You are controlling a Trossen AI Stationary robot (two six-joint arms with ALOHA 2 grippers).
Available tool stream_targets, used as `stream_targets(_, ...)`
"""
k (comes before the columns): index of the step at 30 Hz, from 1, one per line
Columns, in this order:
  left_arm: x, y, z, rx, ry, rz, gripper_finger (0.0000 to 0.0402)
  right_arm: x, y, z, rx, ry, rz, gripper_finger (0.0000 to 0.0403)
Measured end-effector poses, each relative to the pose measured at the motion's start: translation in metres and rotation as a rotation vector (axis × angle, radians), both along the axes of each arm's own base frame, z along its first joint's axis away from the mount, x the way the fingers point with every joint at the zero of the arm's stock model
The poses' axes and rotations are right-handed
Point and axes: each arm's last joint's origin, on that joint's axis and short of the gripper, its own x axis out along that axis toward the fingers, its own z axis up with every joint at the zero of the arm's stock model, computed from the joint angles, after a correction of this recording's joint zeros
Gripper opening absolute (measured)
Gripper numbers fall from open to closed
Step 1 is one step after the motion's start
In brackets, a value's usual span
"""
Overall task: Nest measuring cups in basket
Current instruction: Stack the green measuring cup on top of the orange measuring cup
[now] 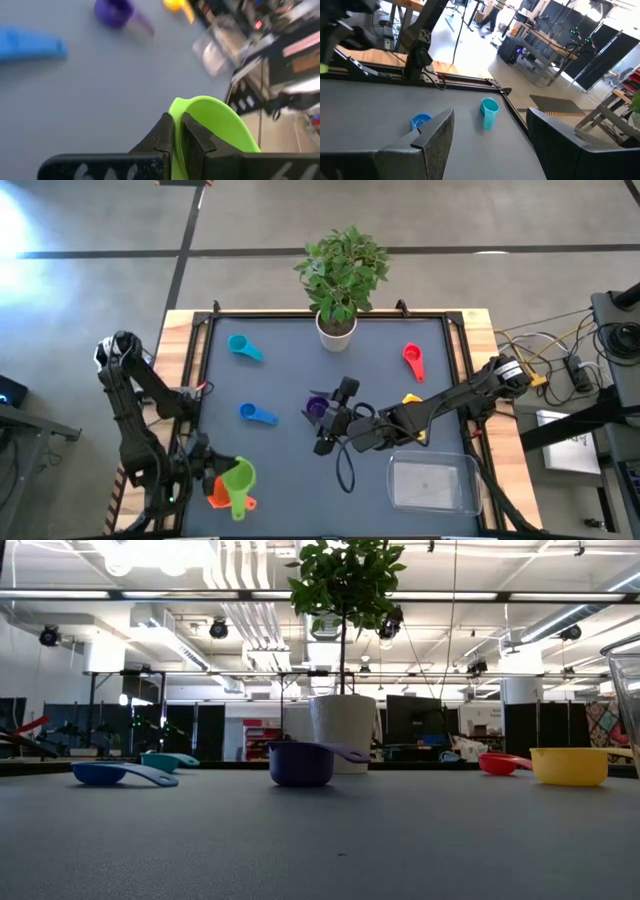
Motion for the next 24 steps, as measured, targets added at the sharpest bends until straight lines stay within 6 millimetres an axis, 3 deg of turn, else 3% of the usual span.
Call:
stream_targets(7, -0.013, -0.016, -0.011, -0.092, 0.136, -0.056, 0.0002, 0.0, 0.0, -0.002, 0.01, -0.001, -0.002, 0.0238)
stream_targets(12, -0.017, -0.022, -0.012, -0.035, 0.183, -0.083, 0.0002, 0.0, 0.0, -0.003, 0.02, -0.005, -0.005, 0.0238)
stream_targets(24, -0.025, -0.036, -0.001, 0.026, 0.269, -0.127, 0.0002, 0.0, 0.0, 0.001, 0.057, -0.039, -0.011, 0.0238)
